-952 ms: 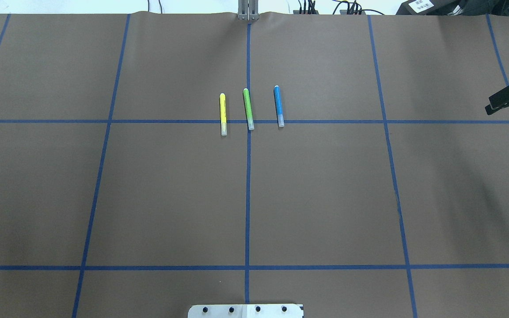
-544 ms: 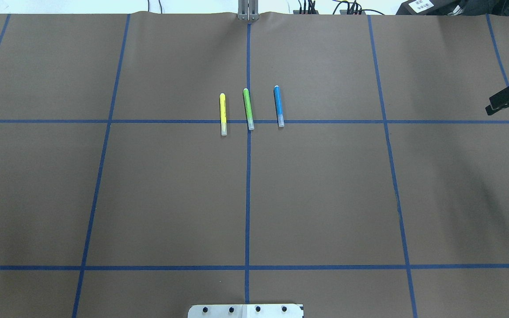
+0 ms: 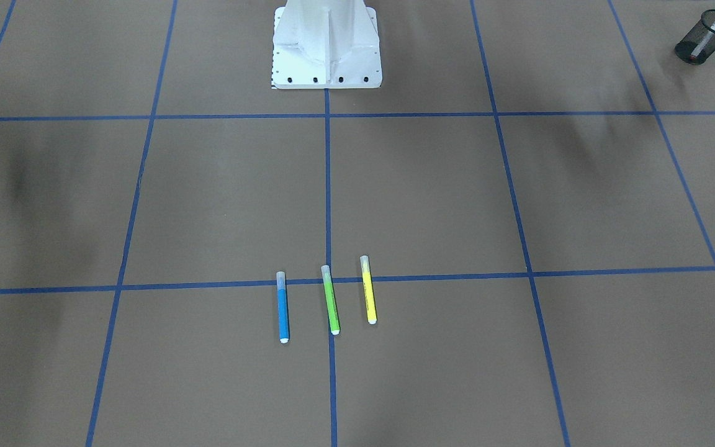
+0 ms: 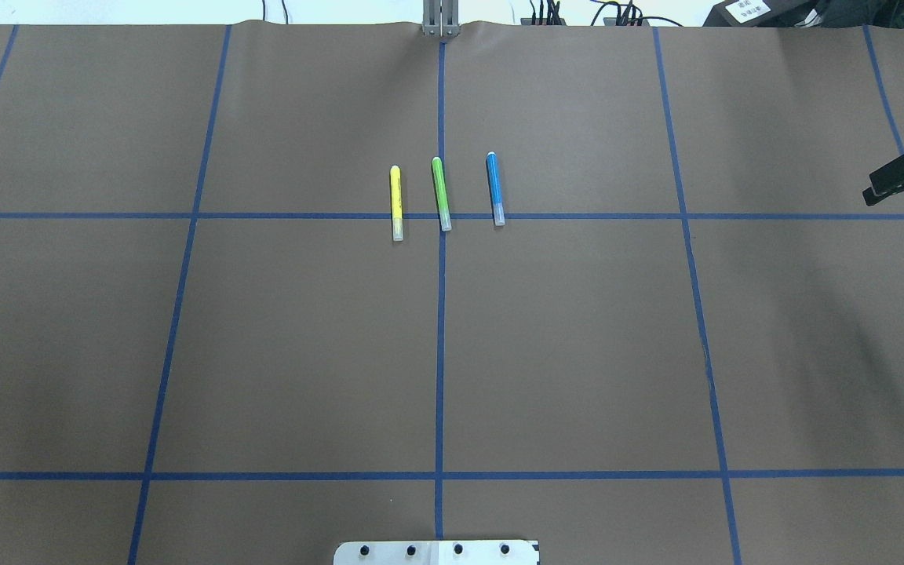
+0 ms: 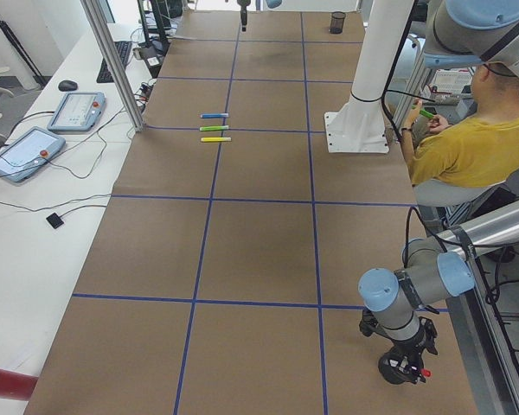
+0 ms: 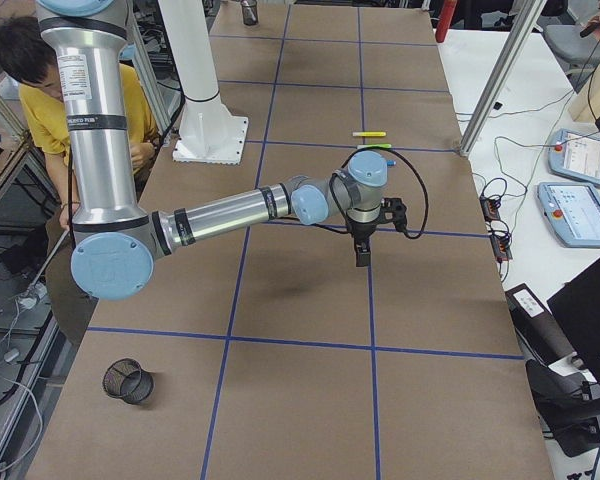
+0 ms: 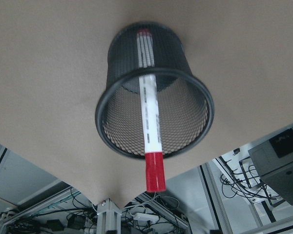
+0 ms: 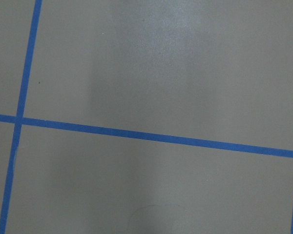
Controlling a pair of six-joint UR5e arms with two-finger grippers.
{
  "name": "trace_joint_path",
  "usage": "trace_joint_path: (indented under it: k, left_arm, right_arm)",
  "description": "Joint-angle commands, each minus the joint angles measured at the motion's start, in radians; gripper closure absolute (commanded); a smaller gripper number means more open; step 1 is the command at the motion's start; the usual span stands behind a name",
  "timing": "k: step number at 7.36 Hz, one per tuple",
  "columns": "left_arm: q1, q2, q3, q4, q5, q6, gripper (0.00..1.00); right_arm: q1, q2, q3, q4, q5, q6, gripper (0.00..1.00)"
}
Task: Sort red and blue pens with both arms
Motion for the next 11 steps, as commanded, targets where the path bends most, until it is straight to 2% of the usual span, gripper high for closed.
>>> trace_joint_path:
  k: [1,2,3,4,5,6,7,9,10,11]
  left_arm:
    - [-0.004,-0.072,-0.068,0.098,-0.089,-0.002,0.22]
    - [-0.007,-0.124,-0.169,0.267,-0.092,-0.002,0.22]
    - [-0.013,-0.225,-0.255,0.486,-0.092,-0.002,0.22]
    - [-0.019,-0.310,-0.291,0.591,-0.105,-0.005,0.22]
    - [-0.051,-0.365,-0.280,0.599,-0.191,-0.021,0.22]
    - [-0.123,-0.434,-0.274,0.596,-0.213,-0.134,0.14]
    - [-0.160,-0.495,-0.268,0.586,-0.218,-0.253,0.00]
    - [-0.220,-0.606,-0.250,0.530,-0.226,-0.470,0.00]
    - [-0.237,-0.617,-0.219,0.439,-0.271,-0.609,0.00]
    - [-0.248,-0.617,-0.160,0.290,-0.278,-0.682,0.00]
  right_arm:
    - [-0.002,0.001,-0.001,0.000,0.001,0.001,0.00]
    - [0.000,0.001,-0.003,0.000,0.001,0.001,0.00]
    - [0.000,0.001,-0.004,0.000,0.002,0.001,0.00]
    - [0.000,0.001,-0.009,0.000,0.002,-0.001,0.00]
    - [0.000,0.001,-0.012,0.009,0.001,-0.001,0.00]
    - [0.000,0.001,-0.012,0.014,0.002,-0.001,0.00]
    - [-0.002,0.002,-0.012,0.015,0.002,-0.001,0.00]
    - [-0.002,0.011,-0.013,0.015,0.002,-0.001,0.00]
    - [-0.002,0.019,-0.012,0.015,0.002,0.001,0.00]
    - [-0.002,0.033,-0.013,0.015,0.004,0.005,0.00]
